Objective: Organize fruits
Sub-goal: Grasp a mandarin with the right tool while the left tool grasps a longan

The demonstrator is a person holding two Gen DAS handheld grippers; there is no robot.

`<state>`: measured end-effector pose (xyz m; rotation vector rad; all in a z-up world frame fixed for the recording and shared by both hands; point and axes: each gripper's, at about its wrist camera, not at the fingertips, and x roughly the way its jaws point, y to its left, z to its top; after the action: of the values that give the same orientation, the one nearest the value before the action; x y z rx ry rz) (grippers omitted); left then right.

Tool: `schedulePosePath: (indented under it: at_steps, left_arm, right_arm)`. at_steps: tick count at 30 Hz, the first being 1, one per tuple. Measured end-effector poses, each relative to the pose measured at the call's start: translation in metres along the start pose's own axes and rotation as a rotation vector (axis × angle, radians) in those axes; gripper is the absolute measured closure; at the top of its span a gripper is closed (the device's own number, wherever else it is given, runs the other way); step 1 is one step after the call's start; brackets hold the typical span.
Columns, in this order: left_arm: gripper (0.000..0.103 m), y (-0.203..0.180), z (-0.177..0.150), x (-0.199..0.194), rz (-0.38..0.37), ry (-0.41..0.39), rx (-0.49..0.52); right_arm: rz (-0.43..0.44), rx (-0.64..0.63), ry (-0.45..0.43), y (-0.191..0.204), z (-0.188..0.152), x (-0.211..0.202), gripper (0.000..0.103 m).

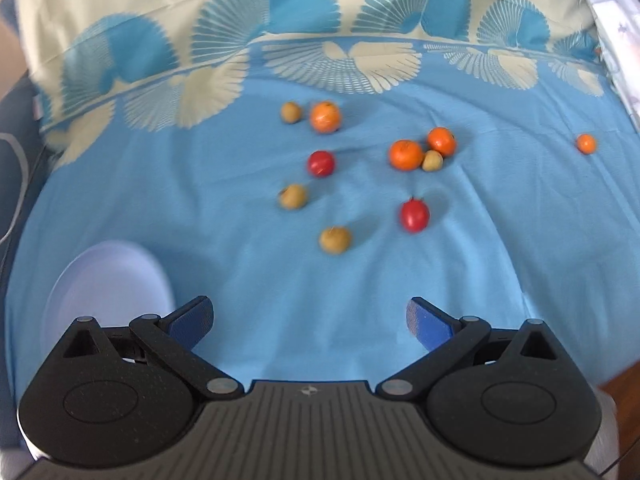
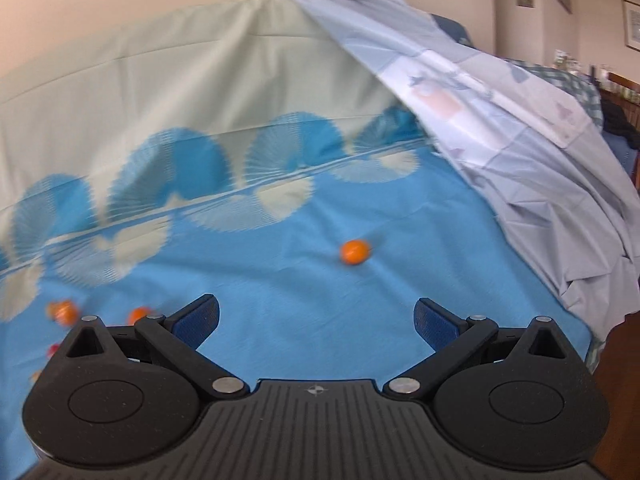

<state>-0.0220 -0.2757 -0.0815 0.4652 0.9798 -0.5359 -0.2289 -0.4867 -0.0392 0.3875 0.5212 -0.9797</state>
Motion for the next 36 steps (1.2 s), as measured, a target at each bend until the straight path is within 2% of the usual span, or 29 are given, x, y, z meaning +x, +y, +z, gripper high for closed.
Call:
schedulePosePath:
  at_steps: [4, 7, 10, 14, 16, 17, 18, 19, 23, 24, 25, 26, 27, 28, 29, 30, 33, 36]
  left_arm:
    - [0.000, -0.010, 0.022, 0.050, 0.010, 0.029, -0.019]
    - [0.000, -0.013, 0.032, 0.079, 0.017, 0.032, -0.025]
    - [0.000, -0.016, 0.040, 0.103, 0.019, 0.045, -0.012]
    - [0.000, -0.017, 0.043, 0.130, -0.006, 0.089, -0.005]
    - [0.000, -0.014, 0.041, 0.140, -0.026, 0.099, -0.018]
    - [0.000, -0.011, 0.041, 0.140, -0.038, 0.096, -0.033]
    - [0.000, -0.010, 0.041, 0.141, -0.046, 0.097, -0.036]
    - [0.000, -0.009, 0.041, 0.141, -0.051, 0.095, -0.035]
    - [0.001, -0.009, 0.045, 0.139, -0.039, 0.110, -0.050]
    - [0.018, -0.010, 0.044, 0.133, -0.048, 0.085, -0.070]
    - [0.039, -0.009, 0.043, 0.128, -0.067, 0.058, -0.080]
    - [0.050, -0.010, 0.044, 0.124, -0.079, 0.052, -0.065]
    - [0.071, -0.011, 0.044, 0.121, -0.086, 0.051, -0.054]
    - [0.071, -0.011, 0.044, 0.118, -0.096, 0.053, -0.051]
    - [0.071, -0.010, 0.044, 0.116, -0.103, 0.055, -0.059]
    - [0.071, -0.010, 0.044, 0.113, -0.104, 0.057, -0.062]
    - [0.071, -0.007, 0.042, 0.098, -0.090, 0.032, -0.066]
    - [0.071, 0.001, 0.039, 0.079, -0.092, -0.010, -0.081]
  right_arm:
    - [-0.053, 0.025, -0.002, -0.041, 0.010, 0.076, 0.000]
    - [-0.058, 0.033, 0.022, -0.062, 0.015, 0.139, 0.001]
    - [-0.046, 0.022, 0.063, -0.068, 0.018, 0.189, 0.001]
    - [-0.086, 0.027, 0.119, -0.066, 0.018, 0.246, 0.001]
    - [-0.098, 0.057, 0.182, -0.069, 0.014, 0.272, 0.000]
    - [-0.118, 0.049, 0.198, -0.069, 0.009, 0.281, 0.000]
    - [-0.136, 0.005, 0.152, -0.063, 0.005, 0.280, 0.001]
    - [-0.148, -0.022, 0.143, -0.059, 0.002, 0.281, 0.001]
    - [-0.143, -0.001, 0.119, -0.062, 0.002, 0.280, 0.001]
    - [-0.140, -0.010, 0.124, -0.062, 0.002, 0.279, 0.001]
    - [-0.131, -0.026, 0.138, -0.062, 0.004, 0.278, 0.001]
    - [-0.127, -0.023, 0.146, -0.064, 0.006, 0.277, 0.005]
    - [-0.150, -0.007, 0.144, -0.065, 0.007, 0.274, 0.021]
    - [-0.178, -0.002, 0.133, -0.064, 0.007, 0.270, 0.044]
    - [-0.173, -0.008, 0.130, -0.064, 0.008, 0.267, 0.057]
    - [-0.172, -0.018, 0.131, -0.063, 0.008, 0.264, 0.061]
    - [-0.139, -0.008, 0.156, -0.063, 0.009, 0.256, 0.062]
    - [-0.119, -0.002, 0.139, -0.061, 0.008, 0.238, 0.062]
